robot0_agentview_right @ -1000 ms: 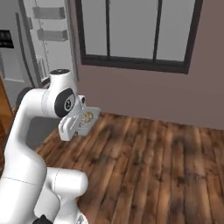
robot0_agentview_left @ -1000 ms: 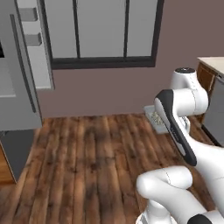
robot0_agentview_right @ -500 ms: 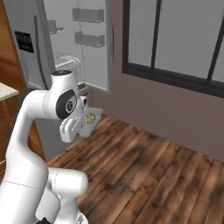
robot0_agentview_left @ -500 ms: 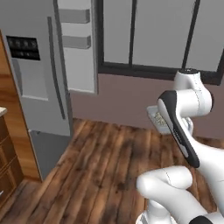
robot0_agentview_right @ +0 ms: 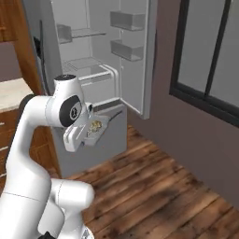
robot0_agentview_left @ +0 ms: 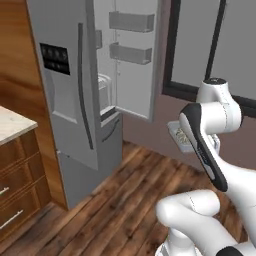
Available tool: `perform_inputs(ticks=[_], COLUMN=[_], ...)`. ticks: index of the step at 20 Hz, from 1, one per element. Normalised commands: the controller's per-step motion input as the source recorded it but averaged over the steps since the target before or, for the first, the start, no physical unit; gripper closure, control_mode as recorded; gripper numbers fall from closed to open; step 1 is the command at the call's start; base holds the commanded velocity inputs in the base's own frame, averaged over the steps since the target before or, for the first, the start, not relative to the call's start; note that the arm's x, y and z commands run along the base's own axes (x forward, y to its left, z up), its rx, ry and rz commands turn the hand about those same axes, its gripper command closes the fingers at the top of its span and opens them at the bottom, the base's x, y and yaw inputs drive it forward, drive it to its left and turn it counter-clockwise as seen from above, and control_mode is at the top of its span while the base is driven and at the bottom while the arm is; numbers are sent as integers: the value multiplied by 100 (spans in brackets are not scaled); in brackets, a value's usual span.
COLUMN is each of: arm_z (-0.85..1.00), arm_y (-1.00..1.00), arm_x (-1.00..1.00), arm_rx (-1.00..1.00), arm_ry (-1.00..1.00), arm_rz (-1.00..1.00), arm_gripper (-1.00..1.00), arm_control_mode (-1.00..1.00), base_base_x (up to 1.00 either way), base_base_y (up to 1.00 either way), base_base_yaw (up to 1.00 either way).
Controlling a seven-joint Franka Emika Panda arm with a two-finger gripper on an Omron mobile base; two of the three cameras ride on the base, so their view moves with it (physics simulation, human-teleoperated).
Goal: Place two dumplings into each of the tupperware containers and then place the containers in the fridge.
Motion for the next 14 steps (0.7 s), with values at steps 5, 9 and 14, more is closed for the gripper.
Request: perform_inputs(ticks=[5,9,14], arm_z=[0,0,0], arm_y=[0,0,0], arm_x=[0,0,0], arm_rx=[0,0,0], arm_ry=[0,0,0], arm_rz=[0,0,0], arm_gripper=[100,100,100], arm_control_mode=[100,100,100], base_base_x=[83,79,69], base_base_y=[-83,-66,-59], base_base_yaw=[56,63,67])
